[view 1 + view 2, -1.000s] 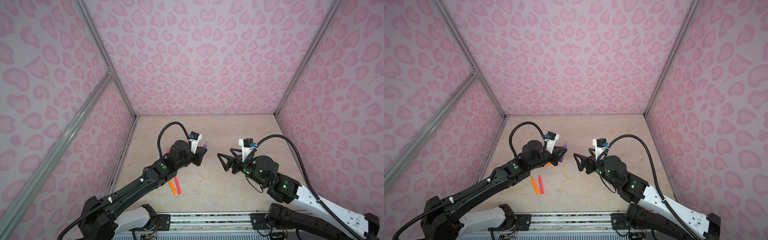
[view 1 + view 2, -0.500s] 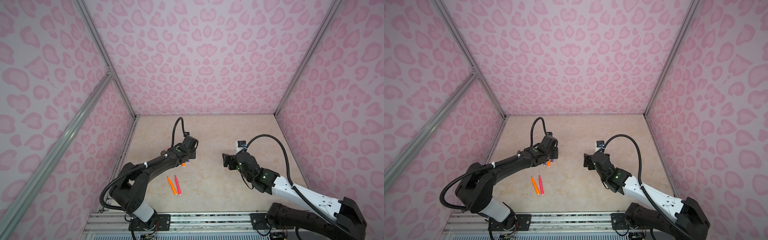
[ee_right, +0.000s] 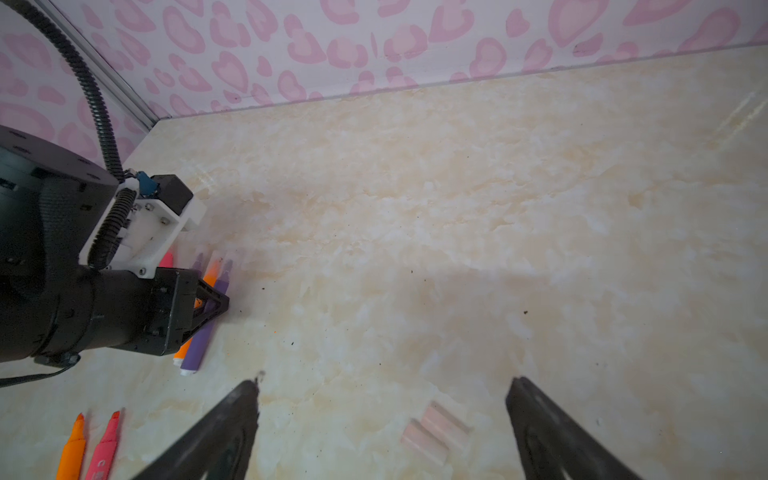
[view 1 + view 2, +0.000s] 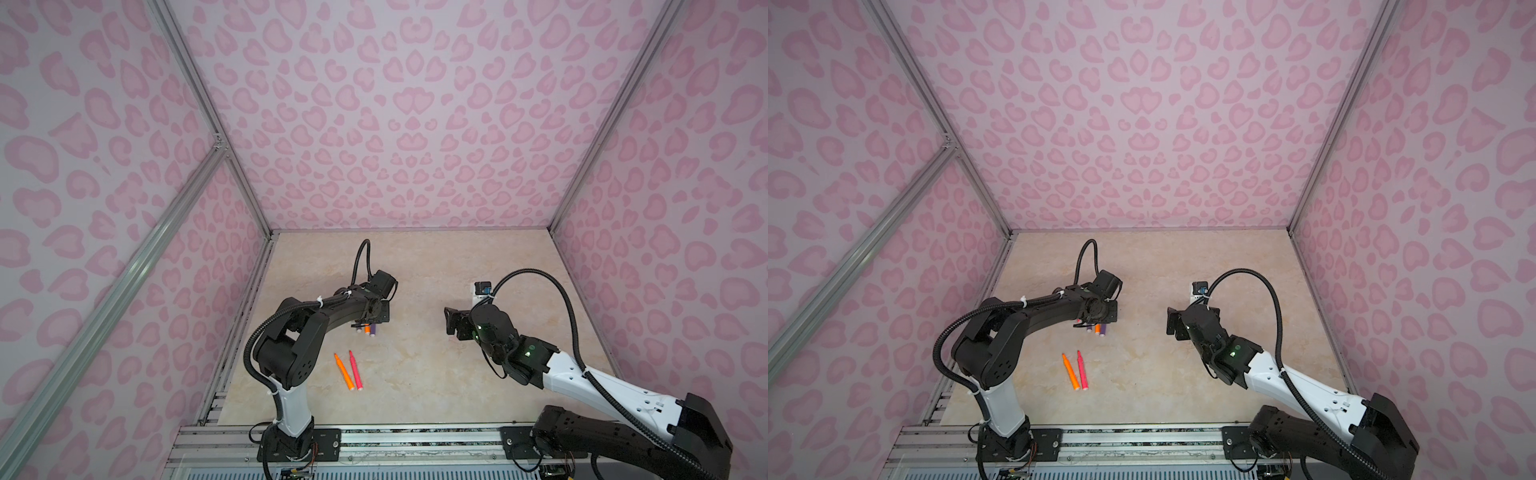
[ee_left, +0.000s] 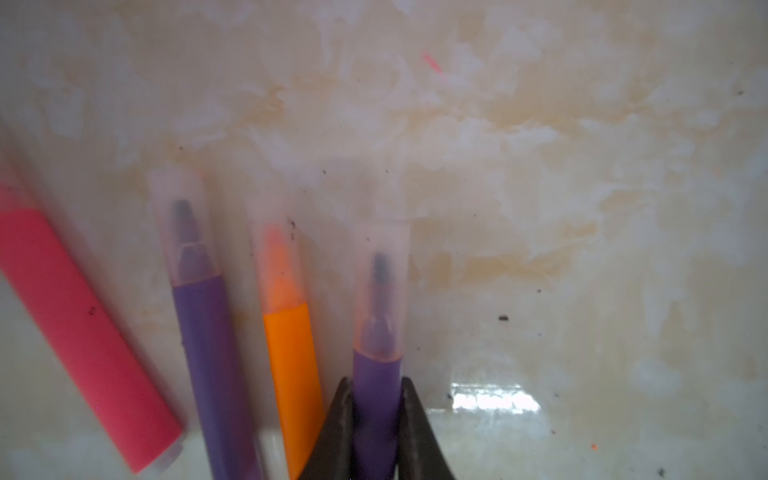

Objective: Insert the pens into the pen caps
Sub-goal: 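Lower the capped purple highlighter with the left gripper beside the other pens, then move the left gripper over the pink highlighter and close on it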

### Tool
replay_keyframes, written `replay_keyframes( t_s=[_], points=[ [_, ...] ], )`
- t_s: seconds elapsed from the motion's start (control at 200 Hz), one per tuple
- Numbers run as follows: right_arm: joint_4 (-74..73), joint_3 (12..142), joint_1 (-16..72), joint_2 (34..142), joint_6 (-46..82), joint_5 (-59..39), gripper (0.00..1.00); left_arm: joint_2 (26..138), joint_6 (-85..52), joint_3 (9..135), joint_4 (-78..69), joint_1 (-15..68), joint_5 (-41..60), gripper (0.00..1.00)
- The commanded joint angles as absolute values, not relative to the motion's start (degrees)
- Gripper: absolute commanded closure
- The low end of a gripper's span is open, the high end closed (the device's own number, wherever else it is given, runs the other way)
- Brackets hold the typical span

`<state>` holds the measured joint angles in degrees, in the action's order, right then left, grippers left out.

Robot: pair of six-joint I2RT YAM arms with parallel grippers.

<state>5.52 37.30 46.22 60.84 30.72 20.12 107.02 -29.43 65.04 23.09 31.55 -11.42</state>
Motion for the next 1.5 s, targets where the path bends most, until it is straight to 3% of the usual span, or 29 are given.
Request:
replay_keyframes(
  t_s=[0.0, 0.065, 0.27, 0.41, 0.735, 0.995, 1.225, 1.495],
  points=[
    [4.7, 37.2, 46.2, 60.8, 31.3, 21.0, 0.07, 108.2, -29.7, 66.3, 25.0, 31.1, -9.2, 0.97],
    [4.7, 37.3, 46.2, 60.9, 31.3, 20.6, 0.07, 108.0, -29.6, 66.3, 25.0, 31.1, -9.1, 0.9],
    [5.1, 37.6, 46.2, 61.7, 31.0, 21.5, 0.05, 104.6, -28.1, 64.9, 23.6, 31.1, -7.1, 0.54],
    [5.8, 38.0, 46.2, 61.5, 31.2, 21.0, 0.05, 97.4, -27.6, 62.8, 23.8, 31.1, -7.7, 0.39],
    [6.5, 37.7, 45.3, 60.4, 31.8, 19.6, 0.05, 62.8, -40.1, 45.2, 34.1, 31.2, -8.9, 0.33],
    [6.7, 37.7, 45.2, 61.4, 32.3, 19.6, 0.05, 48.2, -47.4, 32.3, 40.7, 31.4, -0.3, 0.33],
    [6.6, 38.3, 45.2, 63.8, 32.5, 19.6, 0.06, 43.9, -48.8, 30.6, 41.2, 31.7, 2.5, 0.37],
    [8.7, 40.0, 45.1, 65.7, 33.0, 19.6, 0.07, 51.2, -50.4, 30.8, 38.4, 35.8, 1.8, 0.39]
  ],
)
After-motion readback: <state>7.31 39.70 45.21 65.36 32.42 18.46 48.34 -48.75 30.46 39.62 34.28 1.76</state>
